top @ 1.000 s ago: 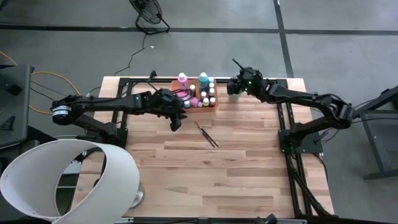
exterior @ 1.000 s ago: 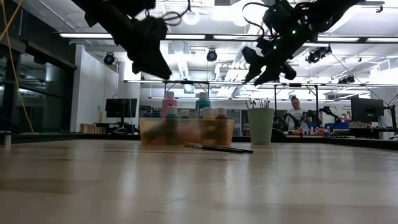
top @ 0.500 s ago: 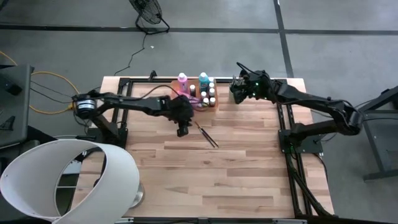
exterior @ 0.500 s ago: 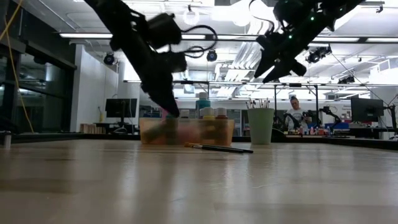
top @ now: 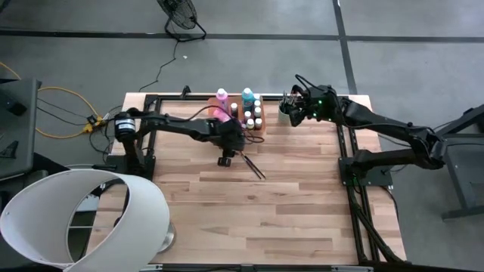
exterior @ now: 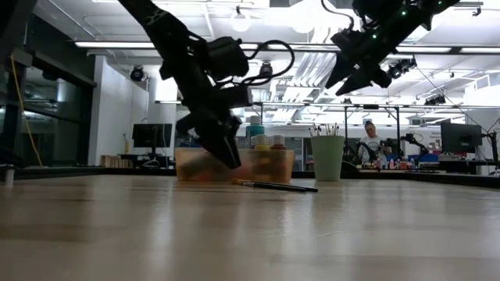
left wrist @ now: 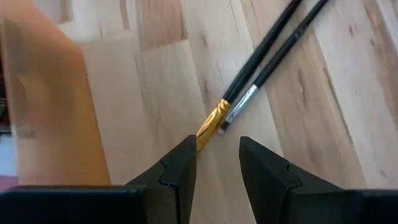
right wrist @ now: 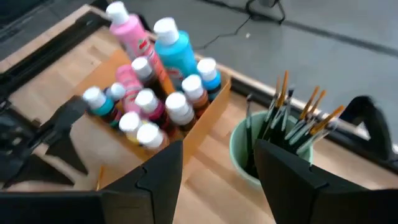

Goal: Pick & Place Paint Supplies
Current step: Put the yellow paint brush into the green cup

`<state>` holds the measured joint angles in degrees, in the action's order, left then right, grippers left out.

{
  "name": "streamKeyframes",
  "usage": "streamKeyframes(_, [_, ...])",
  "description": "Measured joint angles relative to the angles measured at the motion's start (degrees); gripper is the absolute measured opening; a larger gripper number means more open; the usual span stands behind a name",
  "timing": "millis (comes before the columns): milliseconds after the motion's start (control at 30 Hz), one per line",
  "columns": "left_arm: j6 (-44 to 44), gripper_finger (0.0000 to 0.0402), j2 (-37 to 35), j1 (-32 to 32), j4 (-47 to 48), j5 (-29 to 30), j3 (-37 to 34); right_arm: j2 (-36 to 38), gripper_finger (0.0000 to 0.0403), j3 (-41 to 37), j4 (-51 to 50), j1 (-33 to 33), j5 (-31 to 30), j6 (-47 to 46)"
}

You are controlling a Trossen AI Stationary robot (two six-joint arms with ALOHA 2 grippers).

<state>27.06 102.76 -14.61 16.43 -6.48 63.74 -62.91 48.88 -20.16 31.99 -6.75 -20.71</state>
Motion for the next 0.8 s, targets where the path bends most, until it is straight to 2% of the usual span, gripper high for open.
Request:
streamKeyframes(200, [5.05,0.0118,2.16,-0.02,0.17,1.25,2.15,0.14,0.0192,0.00,-0.57,0.00,2.85,0.02])
streamKeyframes(800, [15.44,0.0118,2.33,-2.36,1.79,2.41,2.17,0.12,0.0192,0.00,-2.25,0.00,2.87,1.16])
